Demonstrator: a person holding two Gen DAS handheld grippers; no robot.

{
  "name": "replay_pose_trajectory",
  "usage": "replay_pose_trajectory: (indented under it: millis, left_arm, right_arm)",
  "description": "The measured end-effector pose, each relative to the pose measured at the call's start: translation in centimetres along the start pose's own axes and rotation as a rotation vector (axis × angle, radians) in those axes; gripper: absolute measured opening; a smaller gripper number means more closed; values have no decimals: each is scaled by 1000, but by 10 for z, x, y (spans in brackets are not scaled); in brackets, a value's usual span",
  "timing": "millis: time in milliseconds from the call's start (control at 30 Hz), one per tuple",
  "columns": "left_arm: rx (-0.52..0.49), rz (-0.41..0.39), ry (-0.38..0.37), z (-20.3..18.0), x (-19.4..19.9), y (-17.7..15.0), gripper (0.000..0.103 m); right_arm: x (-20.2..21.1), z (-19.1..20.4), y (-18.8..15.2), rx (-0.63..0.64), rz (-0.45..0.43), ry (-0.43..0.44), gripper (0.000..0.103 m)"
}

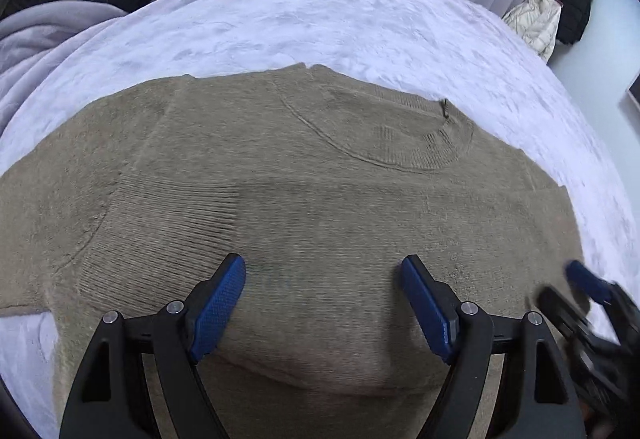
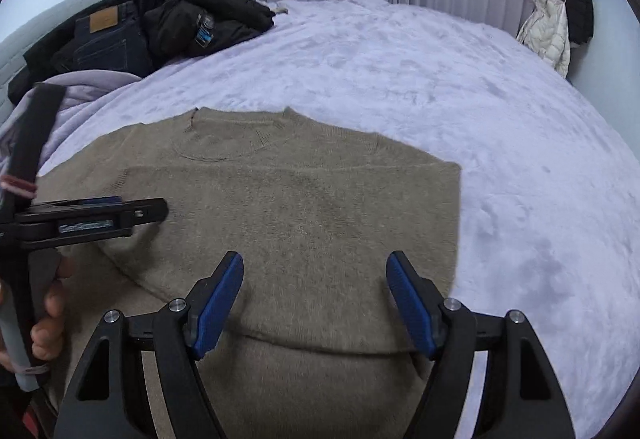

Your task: Fold small clothes

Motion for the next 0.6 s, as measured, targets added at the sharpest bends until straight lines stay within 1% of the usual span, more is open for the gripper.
replay_pose_trajectory:
  millis: [67,100,133,200,267,300,333,367,400,433,467,533,567,600]
  left_arm:
    - [4,2,-21,10,2,2,81]
    - [6,0,-28,14,3,2,81]
    - [15,-4,-38,20,3,3,81]
    - [56,2,-69,29,1,8,81]
    - [97,11,-73,31,5,9,81]
    - [104,-5,-57,29,12,9,81]
    - [94,-37,-45,25,21,7,81]
    - [71,-62,-38,20,26,4,81]
    - [39,-65,-21,15,27,1,82]
    - [14,-46,3,11,24,-3,90]
    - [1,-27,27,10,20,-8,95]
    - [-19,-4,87,14,19,-20,95]
    - [-27,-13,94,17,25,-27,95]
    - [-19,-18,96,23,31,-33,95]
  right_arm:
    - [-32,-9,9,-37,75,-62,77]
    - [-40,-16,14,-56,81,-91,77]
    - [-44,-24,20,-91,75,-101,77]
    - [-50,-40,32,-163,80,-130,77]
    - [-57,-45,38,-188,113,-127,77]
    - [-55,-41,40,-177,123,-144,77]
    - [-48,-32,40,-153,117,-161,77]
    - [-37,-22,38,-123,90,-152,77]
    - [-27,-12,35,-95,64,-126,77]
    - [-20,1,31,-68,52,-104,77]
    - [-17,11,27,-49,55,-89,78]
    - [-20,31,13,-19,95,-61,78]
    - [-23,41,3,0,125,-48,78]
    - [-25,49,-7,31,136,-56,79]
Point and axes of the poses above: each gripper's, at about its wrist camera, not at the fingertips, and x roughly against the way its jaws point, z to its left, y to its top, the point moved 1 cm from there along -x, roughly the way its jaws point, and after that the axes turned 1 degree about -x, right-handed, at the moved point
